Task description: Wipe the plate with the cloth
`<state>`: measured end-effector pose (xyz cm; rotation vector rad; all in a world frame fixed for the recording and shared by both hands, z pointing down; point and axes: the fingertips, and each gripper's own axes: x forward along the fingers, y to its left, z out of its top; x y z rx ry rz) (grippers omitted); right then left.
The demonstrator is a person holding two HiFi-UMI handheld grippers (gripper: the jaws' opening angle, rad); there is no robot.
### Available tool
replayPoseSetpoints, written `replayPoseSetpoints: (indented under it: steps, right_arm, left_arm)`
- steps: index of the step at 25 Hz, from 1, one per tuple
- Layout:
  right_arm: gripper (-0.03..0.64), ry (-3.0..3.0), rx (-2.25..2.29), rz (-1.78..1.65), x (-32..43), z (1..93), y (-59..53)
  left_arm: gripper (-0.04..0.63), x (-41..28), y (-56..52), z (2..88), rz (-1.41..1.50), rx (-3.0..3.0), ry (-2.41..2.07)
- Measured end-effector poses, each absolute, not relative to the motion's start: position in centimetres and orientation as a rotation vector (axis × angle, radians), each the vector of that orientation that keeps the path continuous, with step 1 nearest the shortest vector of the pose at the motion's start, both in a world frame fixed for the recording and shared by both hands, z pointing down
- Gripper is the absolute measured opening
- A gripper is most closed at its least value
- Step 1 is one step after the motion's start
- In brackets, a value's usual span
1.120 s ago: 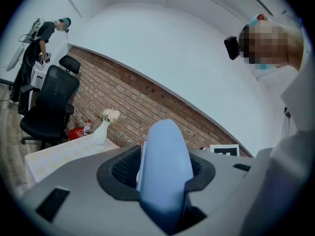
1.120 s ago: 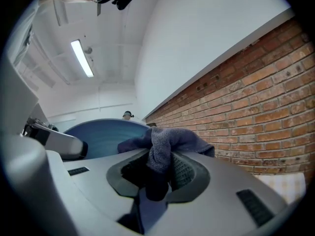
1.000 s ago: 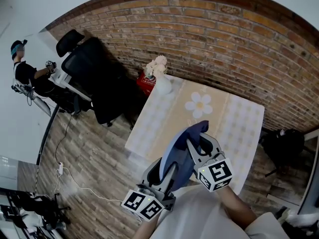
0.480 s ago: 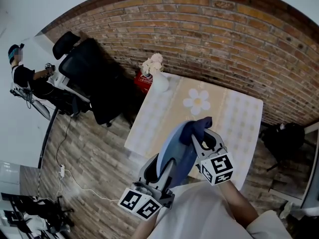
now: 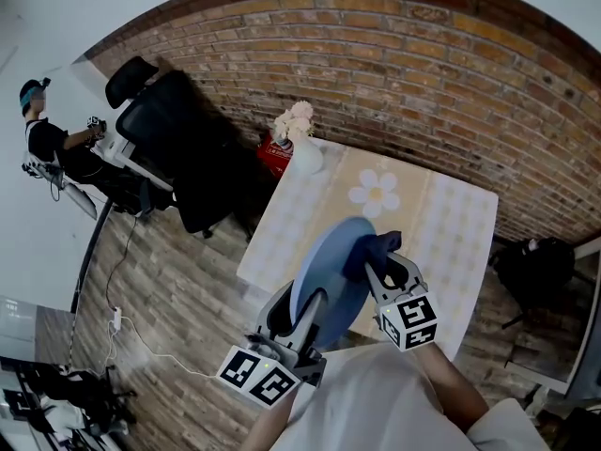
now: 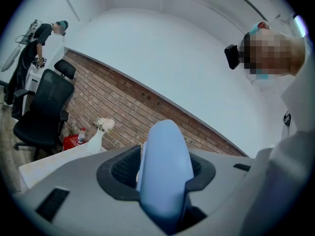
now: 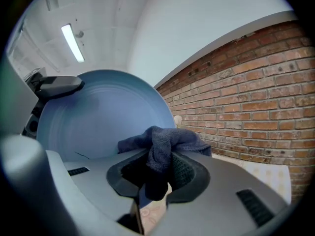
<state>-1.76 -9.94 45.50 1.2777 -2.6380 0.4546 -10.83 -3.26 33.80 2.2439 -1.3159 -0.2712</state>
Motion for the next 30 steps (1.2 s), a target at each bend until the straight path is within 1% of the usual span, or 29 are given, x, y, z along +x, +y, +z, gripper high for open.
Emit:
replayPoseSetpoints:
  steps: [20,30]
  right_arm:
    - [0.106,-2.644,1.078,0.491,-4.7,47.1,-5.4]
    - [0.107,-2.722,0.927,0.498,-7.8,45.0,-2.9]
  left_arm:
    - [0.181,-11.8,-5.9,32.6,-0.321,2.237,-1.364]
    - [0.181,-13.1,-6.5,32.7,-0.358,2.211,-1.405]
